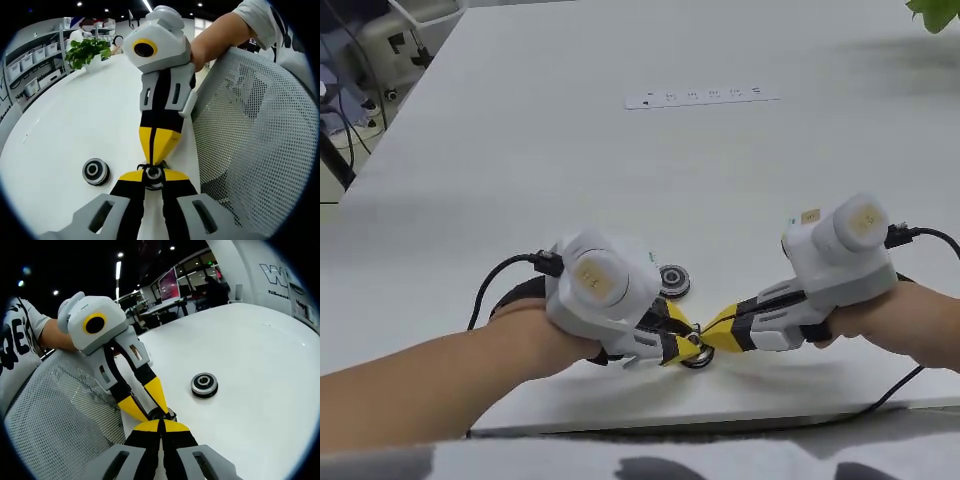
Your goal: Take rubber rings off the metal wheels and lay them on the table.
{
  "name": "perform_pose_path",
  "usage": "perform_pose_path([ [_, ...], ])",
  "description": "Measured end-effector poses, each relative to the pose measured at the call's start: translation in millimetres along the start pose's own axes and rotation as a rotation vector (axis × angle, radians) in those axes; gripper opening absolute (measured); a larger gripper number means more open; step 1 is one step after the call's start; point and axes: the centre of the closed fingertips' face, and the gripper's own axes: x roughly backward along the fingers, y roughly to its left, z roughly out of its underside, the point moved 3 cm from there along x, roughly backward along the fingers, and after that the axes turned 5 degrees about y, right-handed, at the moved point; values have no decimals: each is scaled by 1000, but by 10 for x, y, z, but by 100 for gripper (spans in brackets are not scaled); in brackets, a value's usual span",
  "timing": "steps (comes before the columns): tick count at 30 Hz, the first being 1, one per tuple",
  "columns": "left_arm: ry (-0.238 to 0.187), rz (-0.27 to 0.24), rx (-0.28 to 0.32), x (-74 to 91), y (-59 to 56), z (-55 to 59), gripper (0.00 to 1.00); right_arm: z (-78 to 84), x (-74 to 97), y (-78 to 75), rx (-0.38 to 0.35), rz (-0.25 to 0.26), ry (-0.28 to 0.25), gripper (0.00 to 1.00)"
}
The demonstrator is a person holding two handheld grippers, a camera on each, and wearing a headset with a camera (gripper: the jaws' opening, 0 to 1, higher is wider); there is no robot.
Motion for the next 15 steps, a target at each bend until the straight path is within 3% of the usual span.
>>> perform_pose_path([
  [4, 0, 0, 0, -1, 0, 1, 7, -2, -7, 6, 3, -3, -1, 0],
  [7, -1, -1, 1, -1, 0, 0, 7, -74, -28, 105, 0, -50, -31, 0],
  [9, -1, -1, 1, -1, 1, 0, 7, -86, -47, 99, 77, -20, -8, 0],
  [11, -3, -1, 4, 0, 2, 0, 7, -79, -50, 105, 40, -31, -18, 0],
  [15, -4, -1, 5, 1, 3, -2, 7, -63, -24, 75, 45, -17, -24, 0],
])
